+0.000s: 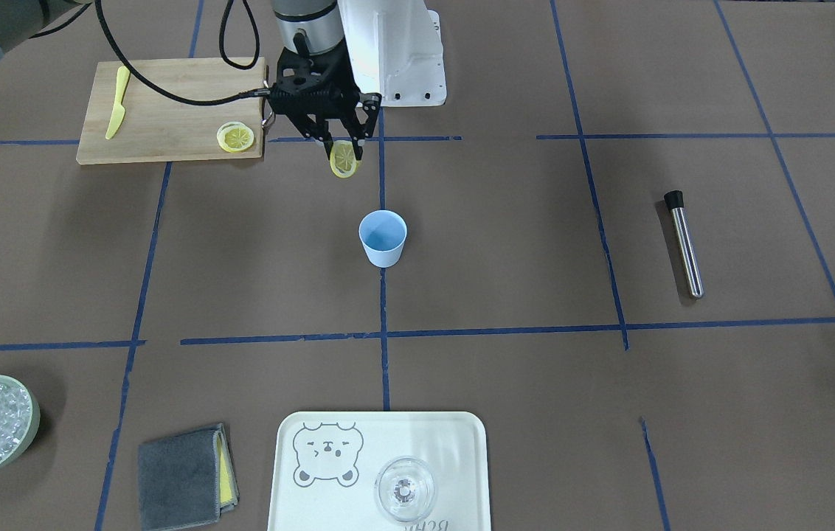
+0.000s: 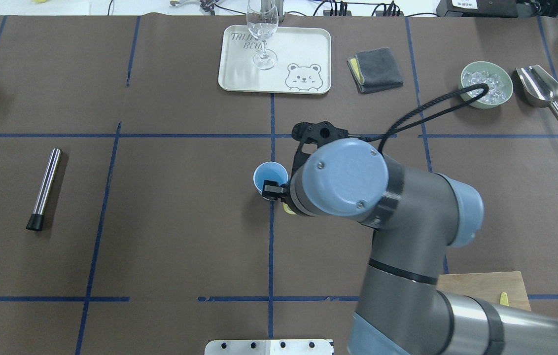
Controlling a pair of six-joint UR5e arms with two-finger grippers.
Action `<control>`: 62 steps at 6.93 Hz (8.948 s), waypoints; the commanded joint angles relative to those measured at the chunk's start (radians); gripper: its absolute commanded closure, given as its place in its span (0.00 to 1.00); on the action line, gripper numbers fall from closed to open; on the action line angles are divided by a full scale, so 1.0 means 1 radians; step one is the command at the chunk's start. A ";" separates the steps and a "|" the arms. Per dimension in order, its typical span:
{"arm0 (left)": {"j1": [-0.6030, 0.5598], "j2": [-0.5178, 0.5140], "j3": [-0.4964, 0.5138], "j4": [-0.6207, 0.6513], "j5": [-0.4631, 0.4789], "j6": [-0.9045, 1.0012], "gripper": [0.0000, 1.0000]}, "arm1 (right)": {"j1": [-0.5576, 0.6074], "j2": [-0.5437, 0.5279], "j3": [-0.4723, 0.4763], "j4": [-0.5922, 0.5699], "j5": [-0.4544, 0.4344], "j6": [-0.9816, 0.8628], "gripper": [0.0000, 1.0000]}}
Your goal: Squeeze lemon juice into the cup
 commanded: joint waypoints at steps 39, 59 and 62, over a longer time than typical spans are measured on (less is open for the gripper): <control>0.629 -0.295 0.397 -0.055 0.026 -0.431 0.62 | 0.938 -0.580 0.022 0.078 0.760 -1.158 0.00; 1.228 -0.458 -0.156 -0.650 1.363 -0.971 1.00 | 1.145 -0.761 -0.139 0.075 0.760 -1.450 0.00; 1.247 -0.551 -0.007 -0.684 1.369 -0.969 1.00 | 1.148 -0.770 -0.139 0.076 0.760 -1.447 0.00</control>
